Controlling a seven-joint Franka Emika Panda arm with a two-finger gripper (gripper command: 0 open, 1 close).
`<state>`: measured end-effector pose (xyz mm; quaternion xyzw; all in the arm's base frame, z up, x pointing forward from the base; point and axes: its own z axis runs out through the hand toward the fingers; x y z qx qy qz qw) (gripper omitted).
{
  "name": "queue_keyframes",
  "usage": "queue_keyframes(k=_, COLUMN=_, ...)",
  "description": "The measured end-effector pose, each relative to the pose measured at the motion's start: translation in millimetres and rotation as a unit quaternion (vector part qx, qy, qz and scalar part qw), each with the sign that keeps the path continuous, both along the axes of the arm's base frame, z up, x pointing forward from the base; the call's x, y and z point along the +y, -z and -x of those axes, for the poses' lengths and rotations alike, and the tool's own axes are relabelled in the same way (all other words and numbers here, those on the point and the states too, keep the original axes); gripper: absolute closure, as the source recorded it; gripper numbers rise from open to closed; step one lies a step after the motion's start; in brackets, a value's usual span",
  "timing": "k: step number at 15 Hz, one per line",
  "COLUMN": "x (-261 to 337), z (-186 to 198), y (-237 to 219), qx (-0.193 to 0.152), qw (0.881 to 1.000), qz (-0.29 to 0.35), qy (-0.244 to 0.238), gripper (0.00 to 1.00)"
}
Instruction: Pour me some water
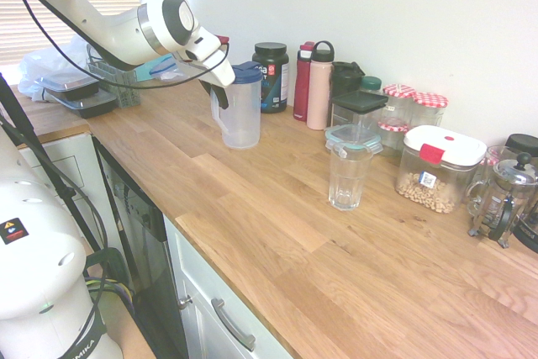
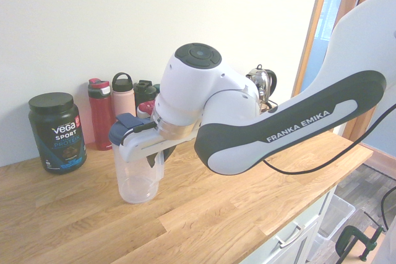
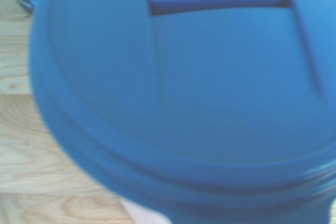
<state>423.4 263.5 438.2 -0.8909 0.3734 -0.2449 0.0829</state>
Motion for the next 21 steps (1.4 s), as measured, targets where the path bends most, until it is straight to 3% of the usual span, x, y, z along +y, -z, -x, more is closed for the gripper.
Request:
queue_keyframes(k=11, x=-12.4, z=8.1, y=-20.0, qx=-0.008, qw=1.0, qz=-0.002, qy=0.003, gripper=1.0)
queue_keyframes(k=18, x=-104.7, z=88.1, y=-62.7, qx=0.028, qw=1.0, qz=0.008, qy=0.01, gripper=1.0)
queue_keyframes(k=21, x=-162.2, z=118.0, y=-72.5, qx=0.055, qw=0.998, qz=0.009, qy=-0.015, gripper=1.0)
